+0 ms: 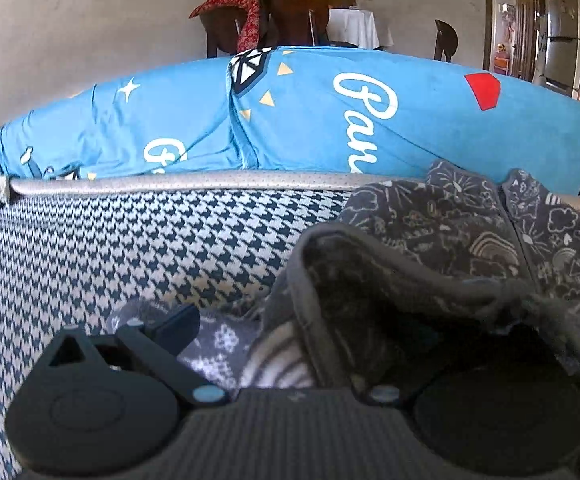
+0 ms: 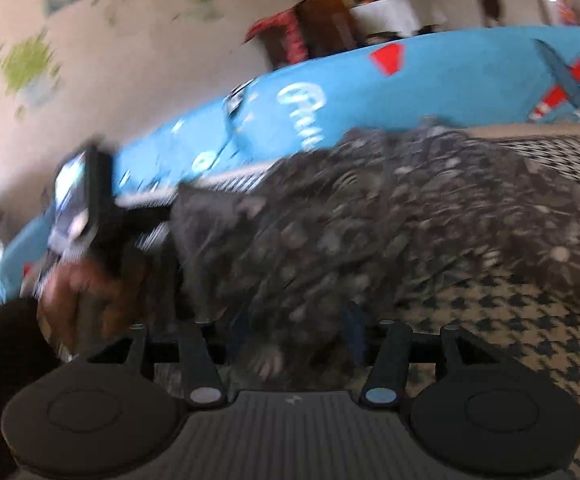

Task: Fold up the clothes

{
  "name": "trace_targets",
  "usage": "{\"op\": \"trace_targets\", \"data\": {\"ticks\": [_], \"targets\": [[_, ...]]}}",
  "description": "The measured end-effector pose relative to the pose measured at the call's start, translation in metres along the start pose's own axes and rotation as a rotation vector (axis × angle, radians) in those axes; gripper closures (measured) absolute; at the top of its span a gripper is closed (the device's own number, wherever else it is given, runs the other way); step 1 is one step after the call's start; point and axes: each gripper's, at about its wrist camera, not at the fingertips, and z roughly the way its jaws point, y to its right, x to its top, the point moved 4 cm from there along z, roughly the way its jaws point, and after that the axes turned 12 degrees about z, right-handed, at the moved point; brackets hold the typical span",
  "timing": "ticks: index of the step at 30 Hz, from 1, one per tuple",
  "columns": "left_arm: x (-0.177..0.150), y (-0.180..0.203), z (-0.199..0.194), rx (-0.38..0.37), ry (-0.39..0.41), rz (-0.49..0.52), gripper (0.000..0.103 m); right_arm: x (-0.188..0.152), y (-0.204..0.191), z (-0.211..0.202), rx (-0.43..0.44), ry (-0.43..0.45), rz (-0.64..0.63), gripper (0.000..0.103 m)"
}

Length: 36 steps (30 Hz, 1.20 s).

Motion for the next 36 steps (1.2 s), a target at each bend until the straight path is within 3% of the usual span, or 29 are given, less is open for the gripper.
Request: {"op": "trace_targets", "data": {"ticks": [4, 7, 9, 10, 12, 15, 18, 26, 30, 36], "targets": [[0.006, 0.002, 0.006, -0.002, -0.004, -0.002, 0.000, -0.019, -0.020, 0.008, 0.030, -0.047, -0.101, 0.034], [0.009, 0.003, 0.010, -0.005, -0.007, -0.016, 0.000, -0.030, -0.032, 0.019, -0.015, -0.032, -0.180, 0.032], [0.010, 0.003, 0.011, -0.006, -0.010, -0.022, 0.000, -0.034, -0.033, 0.029, -0.091, -0.026, -0.211, 0.033], [0.011, 0.004, 0.011, -0.006, -0.010, -0.025, 0.000, -0.036, -0.033, 0.034, -0.127, -0.027, -0.219, 0.036], [0.011, 0.004, 0.010, -0.007, -0.009, -0.023, 0.000, -0.037, -0.027, 0.043, -0.180, -0.046, -0.192, 0.064], [0.009, 0.005, 0.009, -0.005, -0.006, -0.011, 0.000, -0.031, -0.017, 0.042, -0.191, -0.032, -0.102, 0.084], [0.007, 0.005, 0.006, -0.009, -0.006, -0.007, 0.000, -0.020, -0.013, 0.028, -0.220, 0.071, -0.079, 0.089], [0.001, 0.004, -0.007, -0.034, 0.003, -0.013, 0.000, 0.021, 0.005, -0.022, -0.198, 0.322, 0.068, 0.090], [-0.004, 0.005, -0.018, -0.036, 0.019, -0.006, 0.000, 0.033, 0.018, -0.044, -0.187, 0.383, 0.153, 0.090], [-0.021, 0.011, -0.042, -0.026, 0.048, 0.026, 0.000, 0.023, 0.015, -0.059, -0.179, 0.388, 0.154, 0.091]]}}
